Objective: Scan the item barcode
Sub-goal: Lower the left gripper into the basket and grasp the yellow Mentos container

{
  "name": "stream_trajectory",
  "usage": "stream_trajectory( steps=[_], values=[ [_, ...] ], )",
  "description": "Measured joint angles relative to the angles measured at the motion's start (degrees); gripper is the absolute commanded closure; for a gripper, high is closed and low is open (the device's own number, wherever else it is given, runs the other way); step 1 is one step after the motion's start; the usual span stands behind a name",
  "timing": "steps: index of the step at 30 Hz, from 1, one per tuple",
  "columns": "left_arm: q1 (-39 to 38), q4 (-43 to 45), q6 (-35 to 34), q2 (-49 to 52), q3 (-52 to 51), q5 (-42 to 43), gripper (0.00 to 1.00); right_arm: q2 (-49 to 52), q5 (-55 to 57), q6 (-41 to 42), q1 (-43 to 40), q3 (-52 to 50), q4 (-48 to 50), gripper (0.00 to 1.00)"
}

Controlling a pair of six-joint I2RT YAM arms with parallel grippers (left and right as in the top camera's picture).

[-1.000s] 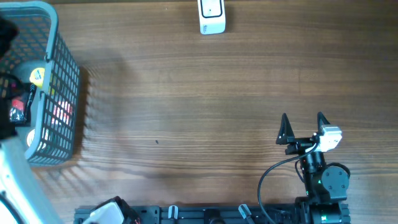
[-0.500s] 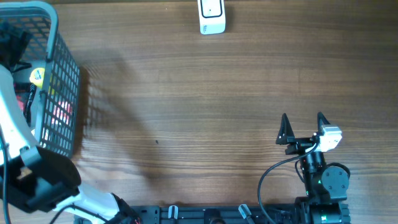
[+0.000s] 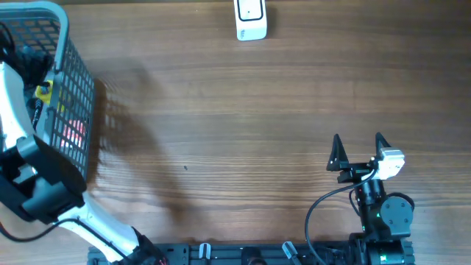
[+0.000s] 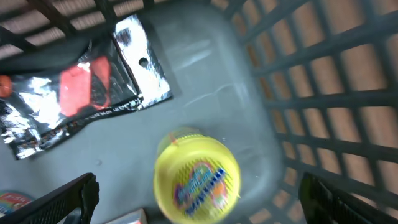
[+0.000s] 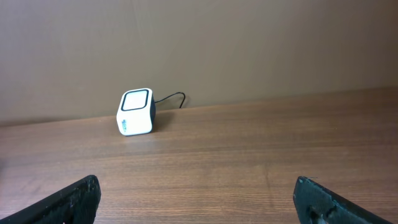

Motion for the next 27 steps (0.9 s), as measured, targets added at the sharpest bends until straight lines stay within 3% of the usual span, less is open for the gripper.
stream_trajectory(
  steps=[13,27],
  values=[
    [0.0,0.48,0.0,6.75,0.0,0.04,0.0,0.0,-0.02,0.0,0.0,0.0,0.0,0.0],
    [-3.82,2.14,-0.81,9.73,0.0,0.04,0.19,0.0,-0.02,0.0,0.0,0.0,0.0,0.0]
  ],
)
